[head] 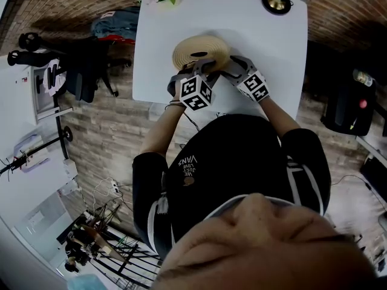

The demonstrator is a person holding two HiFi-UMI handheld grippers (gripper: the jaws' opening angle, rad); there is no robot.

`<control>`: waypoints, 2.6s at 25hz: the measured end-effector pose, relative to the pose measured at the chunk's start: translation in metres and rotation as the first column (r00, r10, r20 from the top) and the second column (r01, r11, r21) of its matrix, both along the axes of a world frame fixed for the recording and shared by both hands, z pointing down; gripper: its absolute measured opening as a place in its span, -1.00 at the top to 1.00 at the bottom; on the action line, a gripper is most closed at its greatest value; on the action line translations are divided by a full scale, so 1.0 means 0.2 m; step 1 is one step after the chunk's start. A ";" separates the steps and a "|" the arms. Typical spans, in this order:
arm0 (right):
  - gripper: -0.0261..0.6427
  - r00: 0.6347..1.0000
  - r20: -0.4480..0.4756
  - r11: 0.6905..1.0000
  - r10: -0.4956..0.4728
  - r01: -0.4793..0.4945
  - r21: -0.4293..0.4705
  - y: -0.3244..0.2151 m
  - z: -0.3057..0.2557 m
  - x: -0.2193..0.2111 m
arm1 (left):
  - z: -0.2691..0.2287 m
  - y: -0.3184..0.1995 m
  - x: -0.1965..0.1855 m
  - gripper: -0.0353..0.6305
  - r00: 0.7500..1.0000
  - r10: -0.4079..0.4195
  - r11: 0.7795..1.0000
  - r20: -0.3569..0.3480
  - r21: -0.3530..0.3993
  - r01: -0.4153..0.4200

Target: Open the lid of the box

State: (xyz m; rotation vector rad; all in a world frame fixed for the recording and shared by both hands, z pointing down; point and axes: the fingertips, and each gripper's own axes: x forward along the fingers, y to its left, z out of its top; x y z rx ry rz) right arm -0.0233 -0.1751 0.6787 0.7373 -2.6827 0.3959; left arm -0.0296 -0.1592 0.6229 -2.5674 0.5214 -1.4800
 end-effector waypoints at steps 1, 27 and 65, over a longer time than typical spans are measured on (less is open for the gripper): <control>0.09 1.000 -0.003 1.000 -0.001 0.001 -0.002 0.00 0.00 0.00 | -0.01 0.00 0.00 0.41 1.000 0.000 1.000 -0.001 0.001 0.000; 0.09 0.999 -0.028 1.000 0.019 -0.020 -0.022 -0.01 0.02 -0.01 | -0.24 -0.08 -0.06 0.56 0.988 -0.065 0.992 -0.143 0.095 0.079; 0.10 0.986 0.022 0.985 0.167 -0.166 -0.042 0.00 -0.19 0.05 | -0.52 -0.22 -0.35 0.59 0.820 -0.298 0.922 -0.489 0.076 0.380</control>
